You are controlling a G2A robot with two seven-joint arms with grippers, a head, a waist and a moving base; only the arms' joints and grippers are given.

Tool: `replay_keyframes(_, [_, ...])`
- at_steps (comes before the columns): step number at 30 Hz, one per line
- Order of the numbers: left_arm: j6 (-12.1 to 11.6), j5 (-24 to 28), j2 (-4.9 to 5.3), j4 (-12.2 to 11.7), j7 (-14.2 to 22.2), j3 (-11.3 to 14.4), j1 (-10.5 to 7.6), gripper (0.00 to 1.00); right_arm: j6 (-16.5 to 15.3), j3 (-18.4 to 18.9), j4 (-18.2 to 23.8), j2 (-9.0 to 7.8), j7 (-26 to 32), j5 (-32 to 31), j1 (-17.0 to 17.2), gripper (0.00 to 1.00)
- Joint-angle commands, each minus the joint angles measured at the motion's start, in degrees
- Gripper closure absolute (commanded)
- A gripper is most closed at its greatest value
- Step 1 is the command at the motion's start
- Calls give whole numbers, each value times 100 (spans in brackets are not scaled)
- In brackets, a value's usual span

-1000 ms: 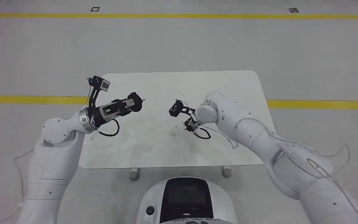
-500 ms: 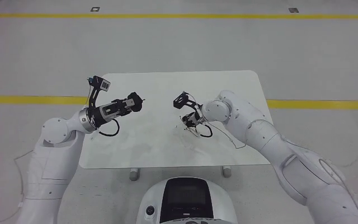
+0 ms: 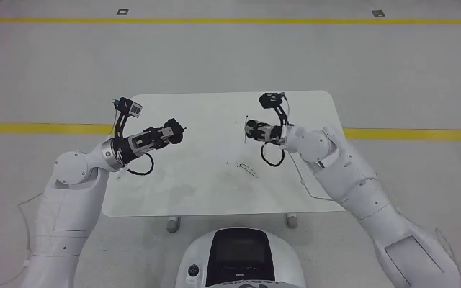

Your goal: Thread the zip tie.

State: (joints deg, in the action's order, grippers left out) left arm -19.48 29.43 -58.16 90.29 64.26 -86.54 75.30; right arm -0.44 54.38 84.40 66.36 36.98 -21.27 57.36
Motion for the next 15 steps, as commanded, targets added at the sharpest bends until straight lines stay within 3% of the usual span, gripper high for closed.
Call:
replay_keyframes(1, [0,0,0,0,0,0,0,100,202,281,594,-56,-256,77,454,100])
replay_keyframes(11, [0,0,0,0,0,0,0,100,211,309,655,-67,-296,18,512,100])
replay_keyframes(13, [0,0,0,0,0,0,0,100,264,445,838,-50,-641,413,707,100])
replay_keyframes(15, [0,0,0,0,0,0,0,100,304,579,1142,-59,-1071,326,887,100])
